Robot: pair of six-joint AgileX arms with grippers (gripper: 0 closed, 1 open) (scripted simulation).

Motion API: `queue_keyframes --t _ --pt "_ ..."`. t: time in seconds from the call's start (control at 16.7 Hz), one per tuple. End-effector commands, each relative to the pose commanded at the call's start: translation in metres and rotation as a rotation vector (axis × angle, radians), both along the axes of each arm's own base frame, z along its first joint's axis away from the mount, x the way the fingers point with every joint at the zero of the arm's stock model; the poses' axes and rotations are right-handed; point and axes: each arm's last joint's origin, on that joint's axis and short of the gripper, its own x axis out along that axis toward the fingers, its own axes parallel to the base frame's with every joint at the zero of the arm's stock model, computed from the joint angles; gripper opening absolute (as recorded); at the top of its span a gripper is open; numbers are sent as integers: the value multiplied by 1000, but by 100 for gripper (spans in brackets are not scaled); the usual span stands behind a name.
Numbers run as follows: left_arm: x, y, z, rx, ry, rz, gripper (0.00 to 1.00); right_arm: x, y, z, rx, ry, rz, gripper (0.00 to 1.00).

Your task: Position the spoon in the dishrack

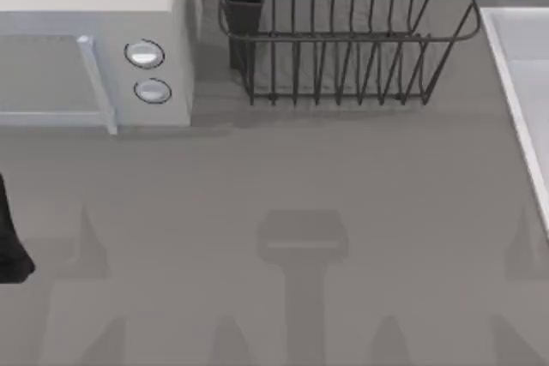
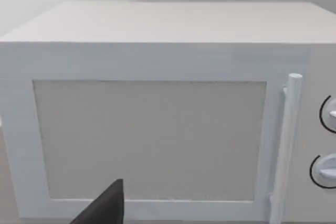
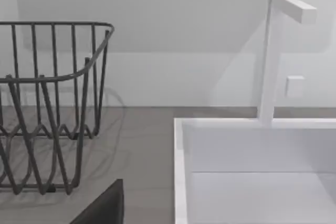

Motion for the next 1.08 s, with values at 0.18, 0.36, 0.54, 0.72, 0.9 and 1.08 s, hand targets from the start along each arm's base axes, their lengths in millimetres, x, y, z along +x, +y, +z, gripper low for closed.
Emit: queue_keyframes --t 0.18,0.36,0.54,0.72,0.9,1.08 --pt "0 0 0 0 0 0 100 0 -1 2 -9 14 -6 100" --pt "0 0 0 0 0 0 100 2 -5 12 -71 123 -40 100" --pt "0 0 0 0 0 0 100 10 -12 25 -161 349 -74 100" --pt "0 0 0 0 0 0 100 27 -24 33 -238 674 -70 100" --pt "0 0 0 0 0 0 100 49 -40 35 -275 1007 -13 100" --pt "0 0 0 0 0 0 100 68 -58 36 -277 1265 74 100"
